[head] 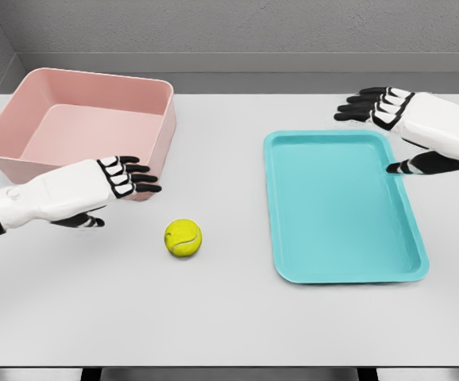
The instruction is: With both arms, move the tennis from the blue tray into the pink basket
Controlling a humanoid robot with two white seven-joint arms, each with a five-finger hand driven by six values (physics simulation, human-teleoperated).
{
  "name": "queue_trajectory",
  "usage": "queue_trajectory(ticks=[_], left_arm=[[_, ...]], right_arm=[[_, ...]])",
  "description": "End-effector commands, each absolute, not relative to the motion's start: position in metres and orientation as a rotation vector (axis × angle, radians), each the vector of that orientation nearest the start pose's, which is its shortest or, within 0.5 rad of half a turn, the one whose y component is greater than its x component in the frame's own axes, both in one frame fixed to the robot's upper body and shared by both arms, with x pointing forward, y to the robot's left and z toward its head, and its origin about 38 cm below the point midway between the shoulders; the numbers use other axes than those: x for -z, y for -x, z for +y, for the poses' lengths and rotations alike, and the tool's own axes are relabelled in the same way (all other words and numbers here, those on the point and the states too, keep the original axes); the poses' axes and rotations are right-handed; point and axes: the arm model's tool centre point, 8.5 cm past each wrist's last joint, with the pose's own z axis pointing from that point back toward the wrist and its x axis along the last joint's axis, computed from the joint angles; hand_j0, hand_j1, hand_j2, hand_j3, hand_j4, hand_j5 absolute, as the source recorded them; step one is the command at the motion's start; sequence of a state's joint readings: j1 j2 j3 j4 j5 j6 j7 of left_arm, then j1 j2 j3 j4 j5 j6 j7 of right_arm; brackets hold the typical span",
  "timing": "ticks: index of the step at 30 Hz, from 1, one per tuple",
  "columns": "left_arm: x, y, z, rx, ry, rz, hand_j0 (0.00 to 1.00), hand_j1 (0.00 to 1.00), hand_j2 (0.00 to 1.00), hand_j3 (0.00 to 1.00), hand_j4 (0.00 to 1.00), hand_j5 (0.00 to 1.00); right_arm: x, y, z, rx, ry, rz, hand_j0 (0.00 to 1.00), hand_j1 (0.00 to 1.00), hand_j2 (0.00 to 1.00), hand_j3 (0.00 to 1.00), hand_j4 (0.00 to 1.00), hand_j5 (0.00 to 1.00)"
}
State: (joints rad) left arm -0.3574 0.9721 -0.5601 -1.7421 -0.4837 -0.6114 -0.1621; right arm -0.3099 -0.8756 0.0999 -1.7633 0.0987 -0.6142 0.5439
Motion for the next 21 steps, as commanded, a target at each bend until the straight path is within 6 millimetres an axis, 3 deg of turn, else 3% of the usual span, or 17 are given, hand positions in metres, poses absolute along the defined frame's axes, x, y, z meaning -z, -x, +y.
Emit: queue_trajectory(ticks=[1,7,9,12,21], left_arm=[[-0.181,-0.348,0.271,-2.749,0.429,2.222,1.0,1.0,1.0,1.0,1.0,1.0],[-0.179,-0.356,0.239,-2.722,0.321,2.181,1.0,1.0,1.0,1.0,1.0,1.0],[-0.179,-0.357,0.232,-2.71,0.3,2.179,1.0,1.0,1.0,1.0,1.0,1.0],[-0.178,-0.357,0.231,-2.713,0.286,2.176,1.0,1.0,1.0,1.0,1.0,1.0],[-0.168,-0.355,0.233,-2.758,0.25,2.152,1.0,1.0,1.0,1.0,1.0,1.0]], right_arm=[[-0.327,-0.363,-0.343,-1.714,0.453,-1.949,1.0,1.0,1.0,1.0,1.0,1.0],[-0.265,-0.353,-0.33,-1.582,0.281,-1.947,1.0,1.0,1.0,1.0,1.0,1.0],[-0.25,-0.344,-0.339,-1.484,0.284,-1.953,1.0,1.0,1.0,1.0,1.0,1.0],[-0.241,-0.338,-0.35,-1.425,0.302,-1.943,1.0,1.0,1.0,1.0,1.0,1.0],[-0.228,-0.338,-0.347,-1.372,0.27,-1.947,1.0,1.0,1.0,1.0,1.0,1.0]])
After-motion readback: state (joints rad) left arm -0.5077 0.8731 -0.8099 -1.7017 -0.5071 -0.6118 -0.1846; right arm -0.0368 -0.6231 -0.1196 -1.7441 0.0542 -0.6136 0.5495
